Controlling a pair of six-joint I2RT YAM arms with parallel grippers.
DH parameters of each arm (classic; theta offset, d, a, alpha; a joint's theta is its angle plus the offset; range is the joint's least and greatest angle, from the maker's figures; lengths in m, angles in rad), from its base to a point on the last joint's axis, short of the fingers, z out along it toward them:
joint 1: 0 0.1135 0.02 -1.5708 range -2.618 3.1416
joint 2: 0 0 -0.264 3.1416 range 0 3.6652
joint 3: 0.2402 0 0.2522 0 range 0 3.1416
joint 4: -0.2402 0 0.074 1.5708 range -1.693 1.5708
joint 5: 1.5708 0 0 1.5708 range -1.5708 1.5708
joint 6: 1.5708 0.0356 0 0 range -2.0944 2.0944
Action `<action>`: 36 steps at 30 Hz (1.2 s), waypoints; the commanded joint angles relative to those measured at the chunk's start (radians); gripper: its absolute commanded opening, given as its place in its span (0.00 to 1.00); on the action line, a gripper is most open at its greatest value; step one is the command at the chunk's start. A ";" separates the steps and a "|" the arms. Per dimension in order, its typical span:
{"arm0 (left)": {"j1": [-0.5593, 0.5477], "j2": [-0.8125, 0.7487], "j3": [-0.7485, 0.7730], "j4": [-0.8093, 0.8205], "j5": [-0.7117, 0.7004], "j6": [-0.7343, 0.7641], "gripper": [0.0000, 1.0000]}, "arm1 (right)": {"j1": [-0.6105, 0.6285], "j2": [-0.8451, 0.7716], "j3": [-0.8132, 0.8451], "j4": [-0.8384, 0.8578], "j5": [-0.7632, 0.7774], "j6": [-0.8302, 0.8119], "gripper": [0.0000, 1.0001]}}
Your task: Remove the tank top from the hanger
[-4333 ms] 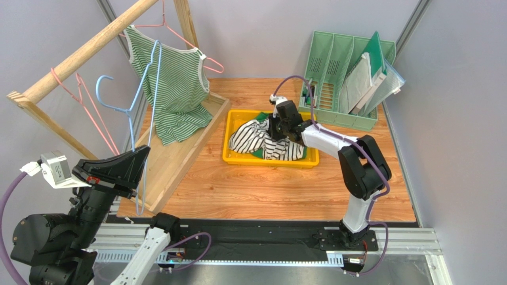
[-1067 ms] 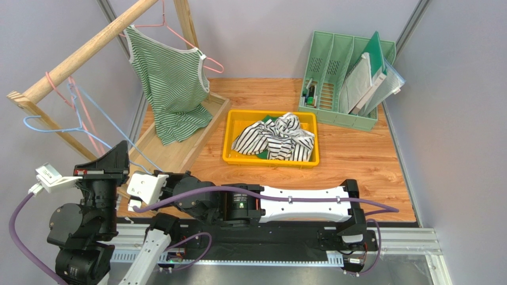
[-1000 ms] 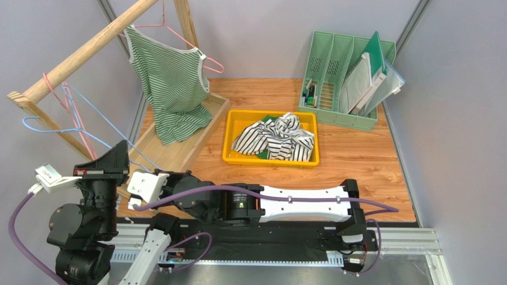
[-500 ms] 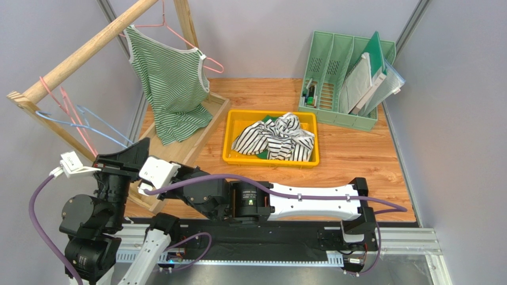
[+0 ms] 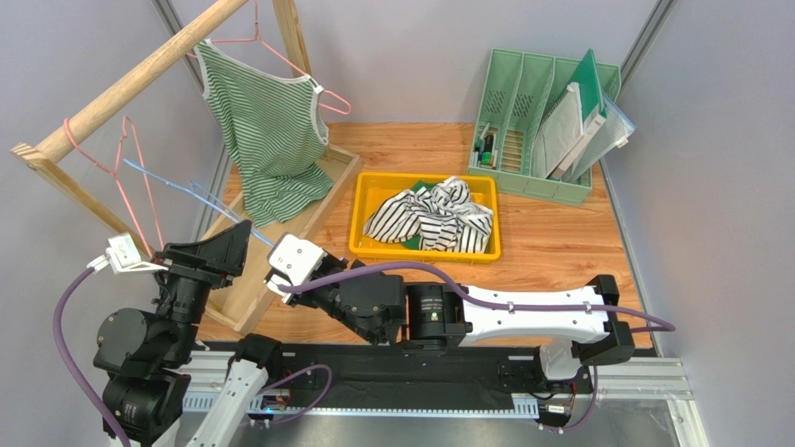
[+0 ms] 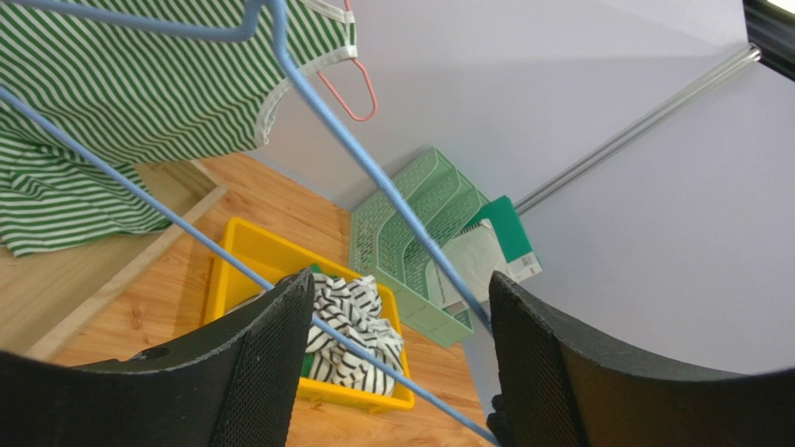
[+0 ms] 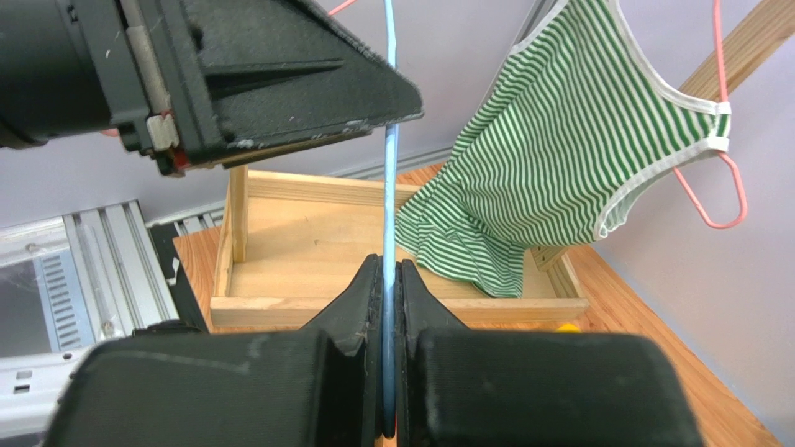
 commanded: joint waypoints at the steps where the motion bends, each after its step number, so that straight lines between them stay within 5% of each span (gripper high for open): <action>1: -0.002 -0.022 0.020 0.033 0.059 0.065 0.77 | -0.003 -0.072 -0.021 0.159 0.031 0.025 0.00; 6: -0.002 -0.061 0.031 0.029 0.088 0.122 0.98 | -0.003 -0.087 -0.016 0.170 0.054 0.030 0.00; 18: -0.002 -0.179 0.069 -0.040 0.175 0.267 0.94 | -0.064 -0.049 0.075 0.170 0.045 0.015 0.00; 27: -0.002 -0.280 0.146 -0.171 0.031 0.382 0.90 | -0.085 0.161 0.398 0.079 -0.037 -0.039 0.00; 36: -0.002 -0.317 0.235 -0.300 -0.032 0.432 0.89 | -0.086 0.301 0.537 0.020 -0.126 0.022 0.00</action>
